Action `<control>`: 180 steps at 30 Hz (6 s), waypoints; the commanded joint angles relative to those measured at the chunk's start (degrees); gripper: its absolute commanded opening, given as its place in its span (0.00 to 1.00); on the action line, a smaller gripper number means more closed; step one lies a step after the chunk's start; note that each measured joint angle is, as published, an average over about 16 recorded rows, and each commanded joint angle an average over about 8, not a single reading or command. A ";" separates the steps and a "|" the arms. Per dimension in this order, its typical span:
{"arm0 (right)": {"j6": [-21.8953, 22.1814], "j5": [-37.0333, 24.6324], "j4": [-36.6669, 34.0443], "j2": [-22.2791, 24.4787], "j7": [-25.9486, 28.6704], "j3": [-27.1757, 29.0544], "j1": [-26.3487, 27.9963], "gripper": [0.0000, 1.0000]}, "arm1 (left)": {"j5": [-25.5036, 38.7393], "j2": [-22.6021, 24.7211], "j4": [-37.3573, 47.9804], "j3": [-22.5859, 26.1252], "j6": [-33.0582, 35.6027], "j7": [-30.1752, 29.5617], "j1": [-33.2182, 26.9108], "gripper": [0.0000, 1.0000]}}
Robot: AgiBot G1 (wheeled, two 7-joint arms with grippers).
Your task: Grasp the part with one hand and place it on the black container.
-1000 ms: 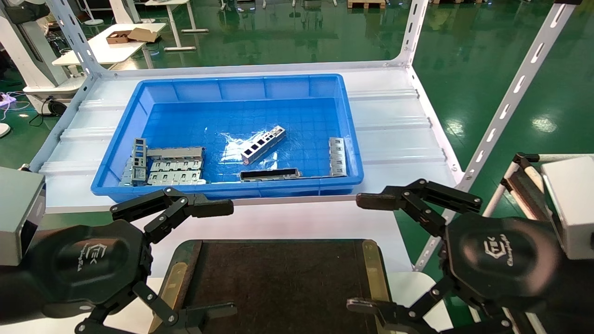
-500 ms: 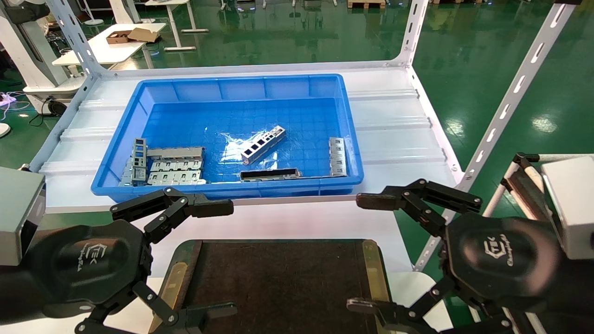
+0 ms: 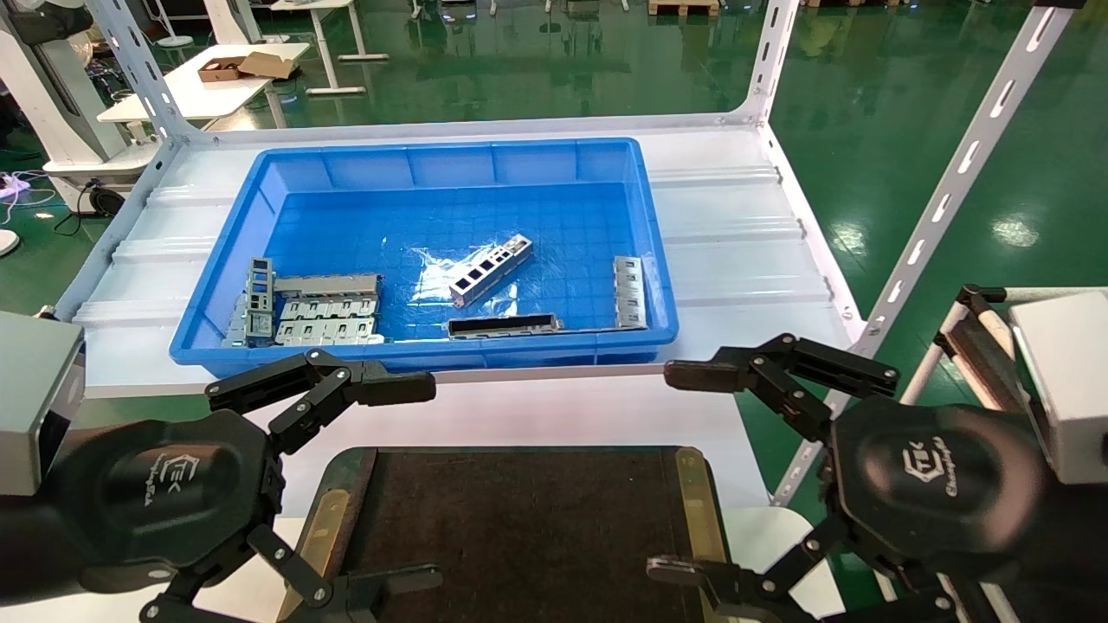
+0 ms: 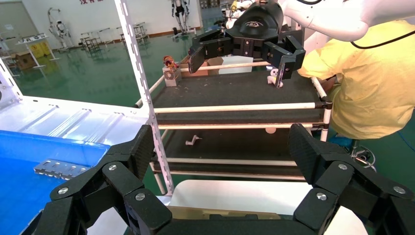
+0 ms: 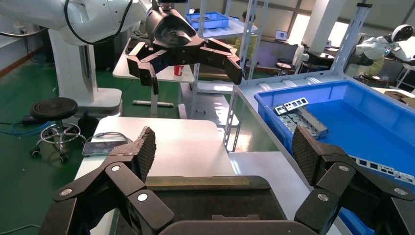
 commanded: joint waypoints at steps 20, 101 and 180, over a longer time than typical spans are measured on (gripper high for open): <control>-0.01 0.00 -0.02 0.00 -0.01 -0.01 0.01 1.00 | 0.47 0.11 0.12 0.07 -0.71 -0.15 -0.23 1.00; 0.02 0.08 -0.05 0.04 -0.08 -0.14 0.06 0.00 | 26.75 42.97 60.61 24.33 -52.26 0.28 -29.58 0.00; 0.07 0.16 -0.05 0.08 -0.13 -0.26 0.08 0.00 | -2.54 11.63 0.36 25.64 -42.10 -18.96 0.88 0.00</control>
